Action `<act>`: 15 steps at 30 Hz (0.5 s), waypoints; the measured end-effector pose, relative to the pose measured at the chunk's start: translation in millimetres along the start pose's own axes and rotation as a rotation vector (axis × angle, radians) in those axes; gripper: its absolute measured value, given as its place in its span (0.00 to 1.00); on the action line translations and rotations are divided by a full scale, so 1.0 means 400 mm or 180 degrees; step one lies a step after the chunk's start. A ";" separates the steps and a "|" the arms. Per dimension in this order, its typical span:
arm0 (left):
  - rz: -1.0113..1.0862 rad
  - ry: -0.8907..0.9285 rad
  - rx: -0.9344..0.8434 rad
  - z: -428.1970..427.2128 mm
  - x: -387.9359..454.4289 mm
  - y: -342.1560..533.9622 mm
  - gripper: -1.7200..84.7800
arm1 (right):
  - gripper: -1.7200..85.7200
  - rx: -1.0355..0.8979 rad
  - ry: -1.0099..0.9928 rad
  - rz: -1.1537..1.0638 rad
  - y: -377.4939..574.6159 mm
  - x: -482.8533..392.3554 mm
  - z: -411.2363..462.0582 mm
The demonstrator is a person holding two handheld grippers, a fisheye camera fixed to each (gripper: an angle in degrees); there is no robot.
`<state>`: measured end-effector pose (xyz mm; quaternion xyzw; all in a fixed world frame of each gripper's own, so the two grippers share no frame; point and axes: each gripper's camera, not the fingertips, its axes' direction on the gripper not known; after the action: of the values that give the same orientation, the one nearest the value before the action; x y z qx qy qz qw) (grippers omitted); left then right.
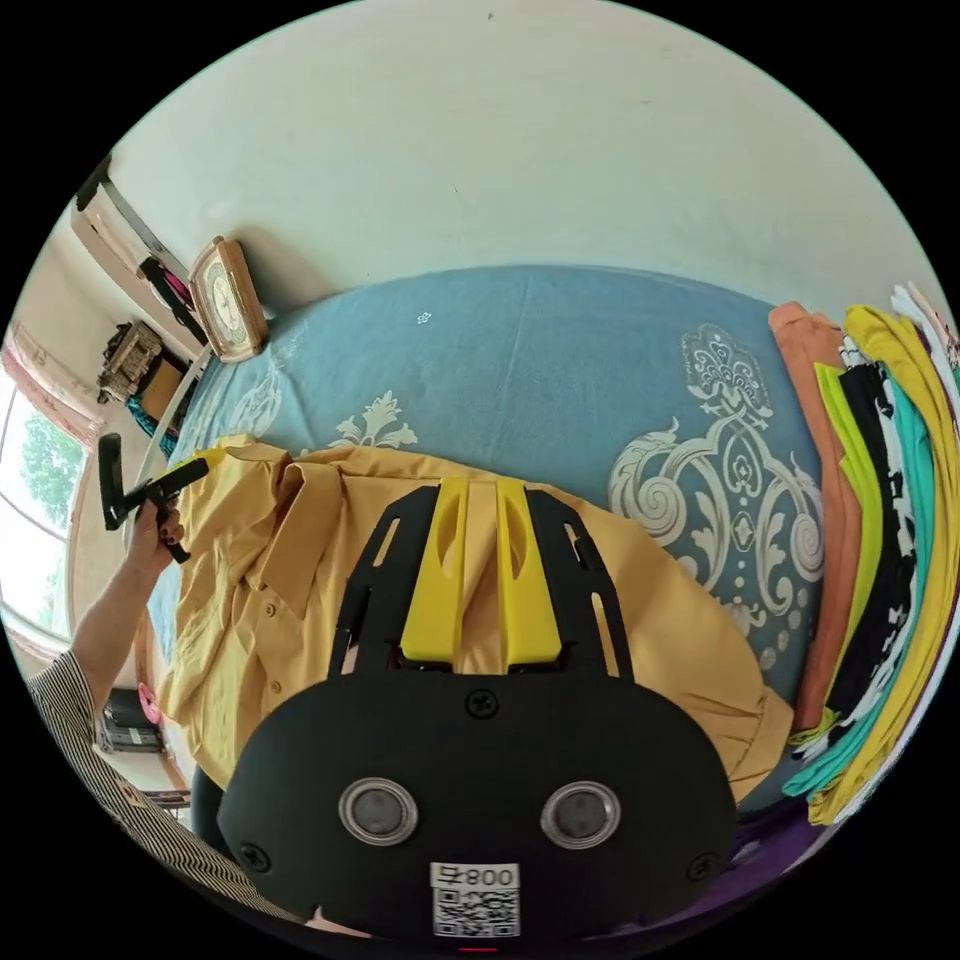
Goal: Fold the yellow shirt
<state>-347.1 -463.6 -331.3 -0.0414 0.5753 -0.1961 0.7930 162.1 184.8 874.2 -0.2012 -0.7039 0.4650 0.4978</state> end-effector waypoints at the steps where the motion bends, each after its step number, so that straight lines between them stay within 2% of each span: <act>1: 0.0073 -0.0059 -0.0129 0.032 0.012 -0.022 0.12 | 0.10 -0.0077 0.0050 -0.0090 -0.011 -0.005 0.014; 3: 0.0186 -0.0147 -0.0310 0.086 0.031 -0.049 0.11 | 0.11 -0.0157 0.0093 -0.0223 -0.026 -0.022 0.040; 5: 0.0241 -0.0709 -0.0592 0.156 0.049 -0.062 0.05 | 0.11 -0.0269 0.0182 -0.0356 -0.036 -0.047 0.077; 8: 0.0094 -0.0689 -0.0280 0.119 0.036 -0.043 0.03 | 0.10 -0.0506 0.0455 -0.0472 -0.040 -0.080 0.150; 11: -0.0170 -0.0764 0.0152 0.024 -0.021 0.022 0.03 | 0.09 -0.0442 0.0552 -0.0512 -0.031 -0.096 0.172; 15: -0.0302 -0.0791 -0.0044 0.016 -0.091 0.094 0.05 | 0.09 -0.0382 0.0459 -0.0471 -0.025 -0.092 0.191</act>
<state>-341.0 -417.0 -307.5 -0.0980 0.4714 -0.2227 0.8477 111.7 117.7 858.6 -0.2111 -0.7057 0.3684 0.5672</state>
